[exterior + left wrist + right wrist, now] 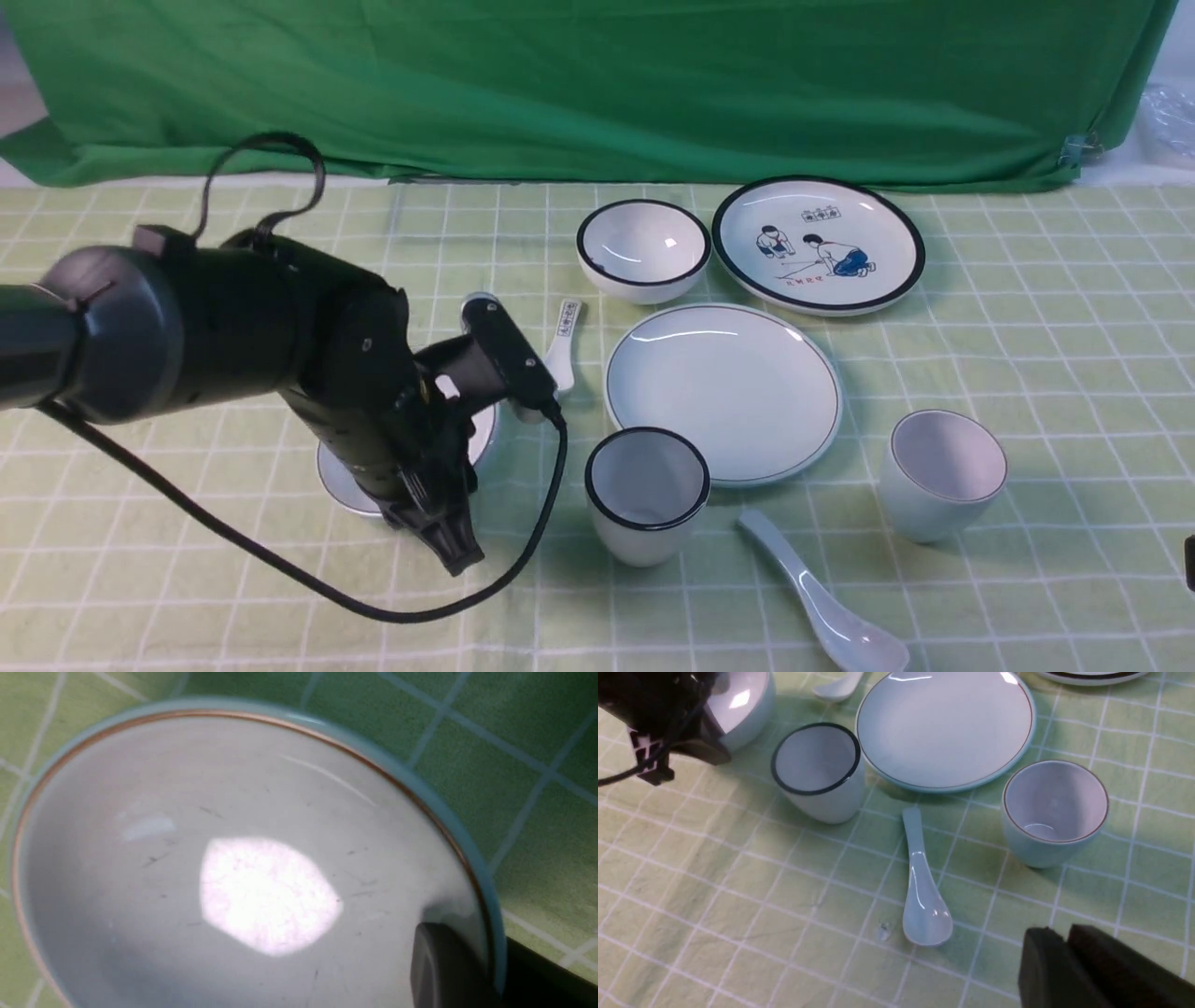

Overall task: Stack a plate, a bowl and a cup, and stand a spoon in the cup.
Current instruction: Use the left arm to grab a blue rice bowl, then use the left arm to put the blue rice bowl into the blue large plate in the middle

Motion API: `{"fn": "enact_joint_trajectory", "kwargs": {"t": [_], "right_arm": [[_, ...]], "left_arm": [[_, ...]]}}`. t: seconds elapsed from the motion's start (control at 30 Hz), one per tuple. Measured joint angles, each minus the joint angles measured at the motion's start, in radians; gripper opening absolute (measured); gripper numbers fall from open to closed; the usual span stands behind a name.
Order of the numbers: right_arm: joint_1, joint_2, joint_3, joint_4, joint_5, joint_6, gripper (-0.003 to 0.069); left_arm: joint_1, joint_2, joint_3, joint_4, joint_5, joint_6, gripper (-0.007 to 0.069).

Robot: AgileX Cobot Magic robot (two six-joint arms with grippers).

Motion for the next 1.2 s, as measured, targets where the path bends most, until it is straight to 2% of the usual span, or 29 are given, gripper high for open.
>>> {"fn": "enact_joint_trajectory", "kwargs": {"t": [0.1, 0.13, 0.3, 0.4, 0.43, 0.57, 0.73, 0.9, 1.2], "right_arm": [[0.000, 0.000, 0.000, 0.000, 0.000, 0.000, 0.0101], [0.000, 0.000, 0.000, 0.000, 0.000, 0.000, 0.0101], [0.000, 0.000, 0.000, 0.000, 0.000, 0.000, 0.0108], [0.000, 0.000, 0.000, 0.000, 0.000, -0.002, 0.0110], [0.000, 0.000, 0.000, 0.000, 0.000, -0.002, 0.0113], [0.000, 0.000, 0.000, -0.002, 0.000, -0.004, 0.0118], [0.000, 0.000, 0.000, -0.006, 0.005, -0.005, 0.0124], [0.000, 0.000, 0.000, -0.007, 0.009, -0.005, 0.0124], [0.000, 0.000, 0.000, -0.007, 0.008, -0.009, 0.0127]], "left_arm": [[0.000, -0.040, -0.077, -0.032, 0.139, -0.034, 0.0033], [0.000, -0.042, -0.077, -0.035, 0.139, -0.036, 0.0033], [-0.033, -0.016, -0.380, -0.080, 0.266, -0.048, 0.0033], [-0.084, 0.055, -0.523, -0.074, 0.317, -0.048, 0.0033], [-0.132, 0.128, -0.626, -0.069, 0.356, -0.046, 0.0033], [-0.215, 0.313, -0.833, -0.066, 0.431, -0.030, 0.0033], [-0.259, 0.506, -1.030, -0.043, 0.509, -0.019, 0.0033], [-0.264, 0.603, -1.112, -0.022, 0.513, -0.012, 0.0033], [-0.264, 0.634, -1.121, -0.050, 0.519, 0.022, 0.0034]]}}
